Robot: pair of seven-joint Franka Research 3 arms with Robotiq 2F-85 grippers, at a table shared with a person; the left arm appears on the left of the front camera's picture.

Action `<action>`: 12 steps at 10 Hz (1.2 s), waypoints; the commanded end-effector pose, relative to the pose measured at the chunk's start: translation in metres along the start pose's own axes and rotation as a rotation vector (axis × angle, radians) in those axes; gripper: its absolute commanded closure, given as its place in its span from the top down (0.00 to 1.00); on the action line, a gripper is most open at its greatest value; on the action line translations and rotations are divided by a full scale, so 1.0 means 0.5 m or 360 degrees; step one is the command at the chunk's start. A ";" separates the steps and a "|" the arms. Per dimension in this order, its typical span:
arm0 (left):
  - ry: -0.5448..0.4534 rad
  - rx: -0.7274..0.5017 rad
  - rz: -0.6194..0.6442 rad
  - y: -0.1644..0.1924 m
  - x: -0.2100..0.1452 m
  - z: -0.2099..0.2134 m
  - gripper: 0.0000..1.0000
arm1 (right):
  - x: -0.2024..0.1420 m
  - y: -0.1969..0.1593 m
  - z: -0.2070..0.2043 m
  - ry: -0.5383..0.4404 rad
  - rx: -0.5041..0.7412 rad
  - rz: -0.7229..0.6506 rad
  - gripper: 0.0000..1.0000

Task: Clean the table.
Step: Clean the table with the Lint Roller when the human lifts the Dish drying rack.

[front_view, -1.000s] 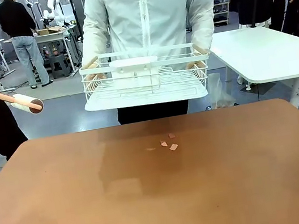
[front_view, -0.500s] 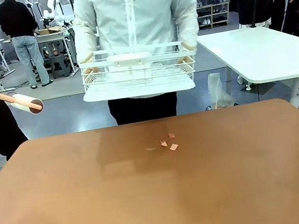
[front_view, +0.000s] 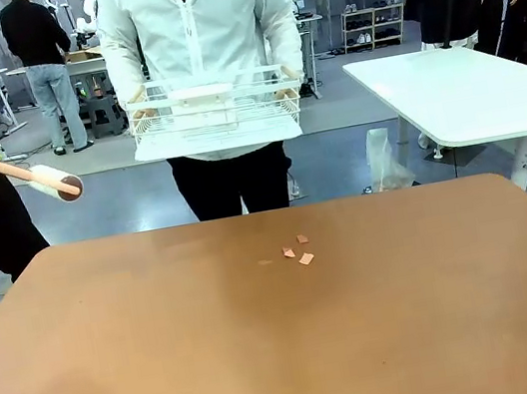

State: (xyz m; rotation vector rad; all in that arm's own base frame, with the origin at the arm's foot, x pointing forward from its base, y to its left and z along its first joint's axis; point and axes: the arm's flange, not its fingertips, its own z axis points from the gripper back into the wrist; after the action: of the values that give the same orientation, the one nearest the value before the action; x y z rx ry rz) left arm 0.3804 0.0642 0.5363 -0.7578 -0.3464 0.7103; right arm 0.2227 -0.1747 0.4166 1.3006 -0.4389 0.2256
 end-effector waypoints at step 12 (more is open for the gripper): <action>0.0685 0.0077 -0.0789 -0.040 0.030 -0.269 0.21 | 0.000 0.006 0.001 -0.0003 0.0003 0.0019 1.00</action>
State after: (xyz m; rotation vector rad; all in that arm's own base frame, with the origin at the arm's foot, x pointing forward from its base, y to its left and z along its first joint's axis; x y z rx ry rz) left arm 0.4743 -0.0042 0.4549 -0.7200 -0.1042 0.0827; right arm 0.2229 -0.1745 0.4167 1.2993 -0.4377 0.2254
